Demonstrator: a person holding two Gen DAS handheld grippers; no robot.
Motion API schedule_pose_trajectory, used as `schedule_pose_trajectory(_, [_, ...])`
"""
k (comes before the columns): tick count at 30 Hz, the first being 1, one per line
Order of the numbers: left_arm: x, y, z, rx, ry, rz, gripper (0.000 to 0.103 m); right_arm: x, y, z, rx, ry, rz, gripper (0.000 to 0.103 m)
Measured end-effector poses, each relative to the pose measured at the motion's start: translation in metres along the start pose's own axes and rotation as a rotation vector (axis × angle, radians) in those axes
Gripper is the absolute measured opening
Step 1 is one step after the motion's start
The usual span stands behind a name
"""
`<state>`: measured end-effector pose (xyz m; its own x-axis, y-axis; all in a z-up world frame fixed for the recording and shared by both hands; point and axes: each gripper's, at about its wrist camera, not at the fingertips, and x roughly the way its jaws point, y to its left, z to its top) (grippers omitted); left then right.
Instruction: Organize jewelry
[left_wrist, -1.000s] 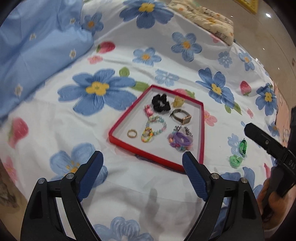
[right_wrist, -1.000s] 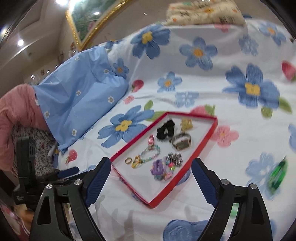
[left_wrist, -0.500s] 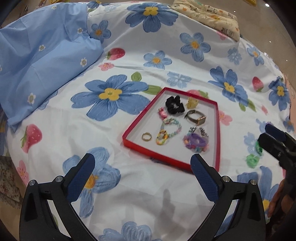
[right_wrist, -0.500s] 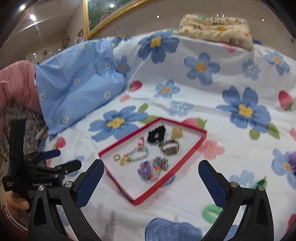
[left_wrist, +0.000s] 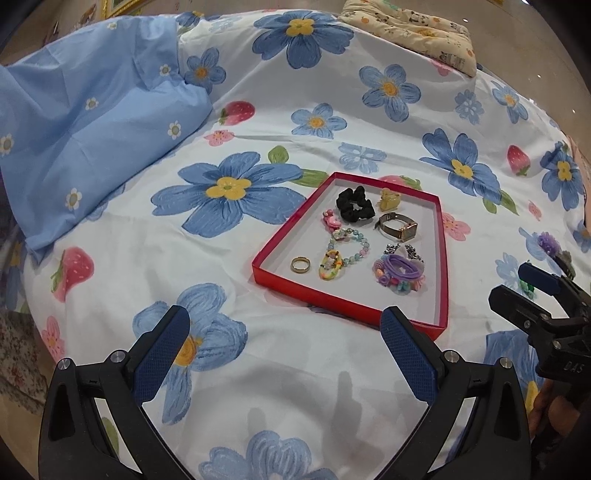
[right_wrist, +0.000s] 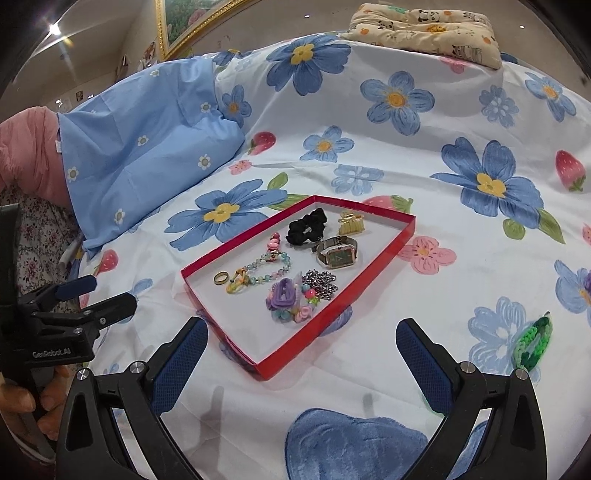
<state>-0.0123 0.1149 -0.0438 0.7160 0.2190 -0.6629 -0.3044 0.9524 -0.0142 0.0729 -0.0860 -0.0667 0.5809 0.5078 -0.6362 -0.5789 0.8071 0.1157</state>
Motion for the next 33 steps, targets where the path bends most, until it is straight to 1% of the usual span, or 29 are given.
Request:
schedule_pose_trajectory(8, [-0.012, -0.009, -0.002, 0.028, -0.048, 0.021, 0.103, -0.005, -0.005, -0.005, 0.031, -0.041, -0.009, 0.103])
schedule_pose_trajectory(15, [-0.019, -0.014, -0.002, 0.039, -0.070, 0.026, 0.103, -0.008, -0.004, -0.004, 0.025, -0.051, -0.012, 0.103])
schedule_pose_trajectory(33, [-0.015, -0.014, -0.003, 0.039, -0.046, 0.039, 0.103, -0.009, 0.003, -0.004, 0.015, -0.046, 0.004, 0.103])
